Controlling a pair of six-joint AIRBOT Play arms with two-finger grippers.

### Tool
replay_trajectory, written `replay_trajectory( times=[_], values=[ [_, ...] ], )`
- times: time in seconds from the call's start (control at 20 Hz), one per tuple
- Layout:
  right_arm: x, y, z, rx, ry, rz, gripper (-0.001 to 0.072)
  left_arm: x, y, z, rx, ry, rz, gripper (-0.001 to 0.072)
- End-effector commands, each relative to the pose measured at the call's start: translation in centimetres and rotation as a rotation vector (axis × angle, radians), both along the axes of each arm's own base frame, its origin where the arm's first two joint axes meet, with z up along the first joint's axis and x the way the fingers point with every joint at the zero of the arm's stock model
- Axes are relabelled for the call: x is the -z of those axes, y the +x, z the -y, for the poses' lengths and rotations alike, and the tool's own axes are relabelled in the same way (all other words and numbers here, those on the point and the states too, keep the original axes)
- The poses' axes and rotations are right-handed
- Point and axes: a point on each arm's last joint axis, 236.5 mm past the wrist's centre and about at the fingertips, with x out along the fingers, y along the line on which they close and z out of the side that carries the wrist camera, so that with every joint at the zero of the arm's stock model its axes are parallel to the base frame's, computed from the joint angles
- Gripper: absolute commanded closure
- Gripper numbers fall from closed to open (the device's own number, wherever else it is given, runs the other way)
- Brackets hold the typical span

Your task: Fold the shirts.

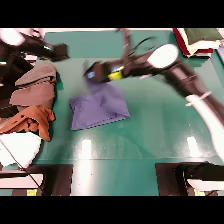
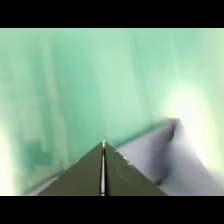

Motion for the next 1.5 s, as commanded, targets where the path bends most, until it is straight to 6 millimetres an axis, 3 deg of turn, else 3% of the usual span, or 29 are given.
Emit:
replay_trajectory(
  times=[0.0,0.1,0.2,0.25,0.35,0.4,0.45,0.5,0.6,0.65,0.75,0.8,0.95,1.1,1.2,1.3,1.35,1.45],
  values=[
    [3.3,-0.7,-5.3,0.024,0.009,0.024,0.0391,-4.8,-1.9,-6.6,-0.122,0.052,0.09,0.0682],
    [3.7,0.4,-3.3,0.029,-0.054,0.071,0.0391,-4.6,-2.3,-6.8,-0.119,0.057,0.075,0.0683],
    [5.2,2.4,1.6,0.069,-0.152,0.082,0.0391,-4.4,-2.7,-6.0,-0.093,0.055,0.063,0.0683],
    [6.6,3.3,5.0,0.102,-0.203,0.042,0.0392,-4.5,-2.6,-5.3,-0.079,0.053,0.069,0.0683],
    [11.4,4.3,12.7,0.155,-0.339,-0.072,0.0353,-4.8,-2.6,-3.4,-0.038,0.054,0.089,0.0683],
    [14.4,4.2,16.7,0.177,-0.405,-0.165,0.0183,-5.0,-2.7,-2.2,-0.011,0.055,0.101,0.0683],
    [16.9,3.9,19.7,0.198,-0.434,-0.267,0.013,-5.1,-2.8,-0.9,0.014,0.053,0.11,0.0683],
    [18.9,3.9,22.4,0.235,-0.432,-0.368,0.013,-5.2,-2.8,0.2,0.036,0.05,0.119,0.0683],
    [22.3,4.3,25.3,0.297,-0.41,-0.504,0.0139,-5.1,-3.1,2.3,0.076,0.044,0.123,0.0682],
    [23.4,4.5,25.6,0.31,-0.389,-0.552,0.014,-5.0,-3.3,3.1,0.095,0.044,0.121,0.0683],
    [25.0,4.8,24.1,0.299,-0.329,-0.617,0.0143,-4.8,-3.5,4.1,0.116,0.04,0.116,0.0683],
    [25.6,4.9,22.6,0.276,-0.3,-0.638,0.0177,-4.7,-3.6,4.5,0.123,0.031,0.113,0.0682],
    [27.2,4.8,18.0,0.18,-0.311,-0.646,0.0184,-4.7,-3.6,4.5,0.124,0.029,0.112,0.0683],
    [27.7,4.7,11.9,0.093,-0.26,-0.659,0.0212,-4.7,-3.7,4.6,0.127,0.026,0.108,0.0682],
    [27.7,4.8,8.7,0.057,-0.219,-0.667,0.0361,-4.5,-3.8,4.6,0.13,0.028,0.099,0.0683],
    [27.0,5.3,7.2,0.033,-0.217,-0.601,0.0654,-4.4,-3.9,4.7,0.133,0.028,0.093,0.0683],
    [26.2,5.9,7.0,0.028,-0.21,-0.556,0.0694,-4.4,-4.0,4.7,0.134,0.028,0.091,0.0683],
    [24.2,7.6,8.5,0.069,-0.223,-0.475,0.0694,-4.3,-4.3,5.7,0.157,0.032,0.092,0.0684]
  ],
)
